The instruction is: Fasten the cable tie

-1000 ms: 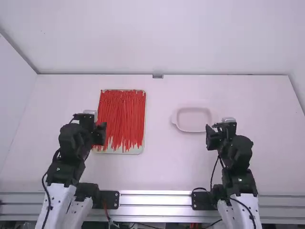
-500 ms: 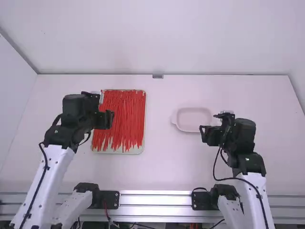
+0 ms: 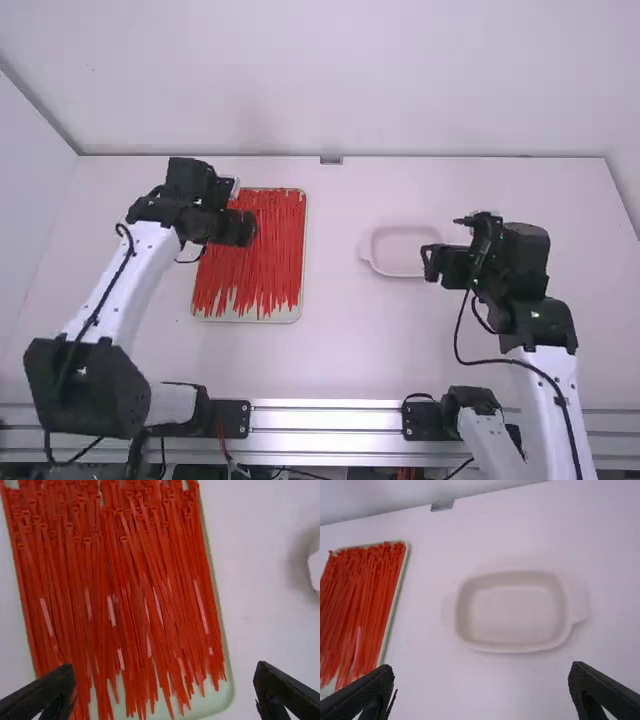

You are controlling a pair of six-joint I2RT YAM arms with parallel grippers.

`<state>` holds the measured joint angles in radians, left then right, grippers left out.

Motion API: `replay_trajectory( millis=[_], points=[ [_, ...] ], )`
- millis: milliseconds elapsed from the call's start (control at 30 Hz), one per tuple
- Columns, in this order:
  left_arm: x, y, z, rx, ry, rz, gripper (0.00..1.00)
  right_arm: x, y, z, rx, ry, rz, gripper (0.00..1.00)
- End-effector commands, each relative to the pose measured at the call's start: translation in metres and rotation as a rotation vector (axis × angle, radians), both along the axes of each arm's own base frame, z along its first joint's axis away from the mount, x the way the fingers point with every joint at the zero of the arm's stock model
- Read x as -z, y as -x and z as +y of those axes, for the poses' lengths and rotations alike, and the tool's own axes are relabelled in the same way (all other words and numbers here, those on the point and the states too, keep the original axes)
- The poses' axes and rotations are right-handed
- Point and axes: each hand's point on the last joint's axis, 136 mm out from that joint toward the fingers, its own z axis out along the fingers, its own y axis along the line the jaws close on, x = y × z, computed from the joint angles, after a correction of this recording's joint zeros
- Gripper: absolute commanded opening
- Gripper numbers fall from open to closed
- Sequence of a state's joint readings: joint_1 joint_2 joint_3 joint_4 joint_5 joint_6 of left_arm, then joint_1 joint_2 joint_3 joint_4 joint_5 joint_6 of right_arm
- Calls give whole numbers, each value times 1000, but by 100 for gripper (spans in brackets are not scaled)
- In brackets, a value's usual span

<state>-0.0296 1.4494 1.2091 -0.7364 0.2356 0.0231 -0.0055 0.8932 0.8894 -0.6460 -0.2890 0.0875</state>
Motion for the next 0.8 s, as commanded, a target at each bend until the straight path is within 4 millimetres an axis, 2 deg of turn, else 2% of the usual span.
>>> replay_trajectory(
  millis=[0,267,367,433,633,767],
  points=[
    [-3,-8,-4,10,5,-9,96,-8,-7,13,-36,-16,6,96],
    [2,-18,-5,6,11,-8,99,-3,-26,48,-144,-6,76,99],
    [4,-22,-5,-15,22,-20,99,1,-36,49,-123,2,84,99],
    [7,-24,-3,-22,24,-29,99,4,-50,44,-38,-38,95,98],
    [10,-32,-2,-36,32,-62,99,16,-51,53,-81,-39,130,98],
    [10,-35,11,-112,64,-54,99,21,-43,73,-157,-17,144,98]
  ],
)
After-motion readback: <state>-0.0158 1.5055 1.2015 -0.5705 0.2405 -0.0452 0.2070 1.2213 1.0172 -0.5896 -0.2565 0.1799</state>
